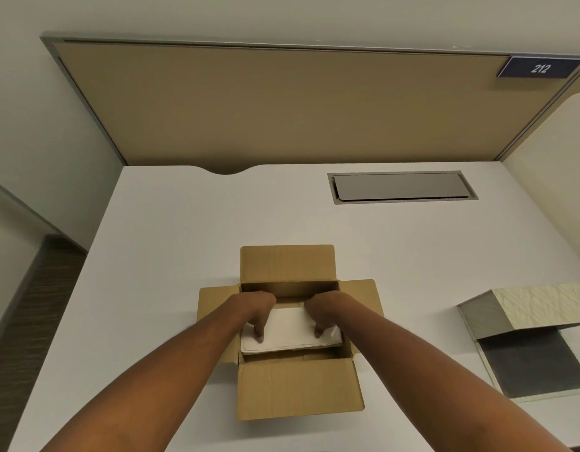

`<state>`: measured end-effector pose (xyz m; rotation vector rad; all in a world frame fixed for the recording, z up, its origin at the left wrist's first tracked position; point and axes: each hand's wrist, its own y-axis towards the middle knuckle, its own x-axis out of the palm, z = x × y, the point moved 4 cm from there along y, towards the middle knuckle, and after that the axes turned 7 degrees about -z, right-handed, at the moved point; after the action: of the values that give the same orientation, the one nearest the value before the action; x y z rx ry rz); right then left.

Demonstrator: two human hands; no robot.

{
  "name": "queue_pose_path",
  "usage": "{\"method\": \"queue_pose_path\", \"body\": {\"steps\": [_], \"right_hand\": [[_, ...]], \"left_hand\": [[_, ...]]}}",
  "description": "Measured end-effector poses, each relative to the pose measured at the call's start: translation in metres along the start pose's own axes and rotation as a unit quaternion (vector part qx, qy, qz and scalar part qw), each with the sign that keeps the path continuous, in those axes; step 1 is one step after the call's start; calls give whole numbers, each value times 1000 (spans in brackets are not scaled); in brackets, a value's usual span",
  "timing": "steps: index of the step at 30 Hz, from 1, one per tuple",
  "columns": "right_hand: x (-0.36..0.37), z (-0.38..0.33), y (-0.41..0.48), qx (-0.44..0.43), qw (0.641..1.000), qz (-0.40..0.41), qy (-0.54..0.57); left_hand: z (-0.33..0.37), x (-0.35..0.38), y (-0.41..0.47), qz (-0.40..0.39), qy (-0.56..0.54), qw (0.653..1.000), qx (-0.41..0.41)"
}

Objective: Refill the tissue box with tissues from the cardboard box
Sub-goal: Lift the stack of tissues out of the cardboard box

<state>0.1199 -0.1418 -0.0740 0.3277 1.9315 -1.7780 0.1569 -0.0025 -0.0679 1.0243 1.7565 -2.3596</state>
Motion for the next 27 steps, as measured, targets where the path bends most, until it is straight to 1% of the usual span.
{"method": "queue_pose_path", "body": {"steps": [6,10,16,21,27], "right_hand": [[-1,-5,11,-2,1000,-10,-24],[-1,-5,15,0,1000,-12,-17],[3,-2,19,12,1000,-20,12],[7,2,21,24,999,2,24],[10,3,21,19,999,39,-15]], "left_hand": [[1,7,8,-13,21,1000,0],[5,12,13,2,77,997,-10],[3,14,12,36,103,994,-10],[4,16,8,56,133,989,-1],[4,20,3,42,145,988,29]]}}
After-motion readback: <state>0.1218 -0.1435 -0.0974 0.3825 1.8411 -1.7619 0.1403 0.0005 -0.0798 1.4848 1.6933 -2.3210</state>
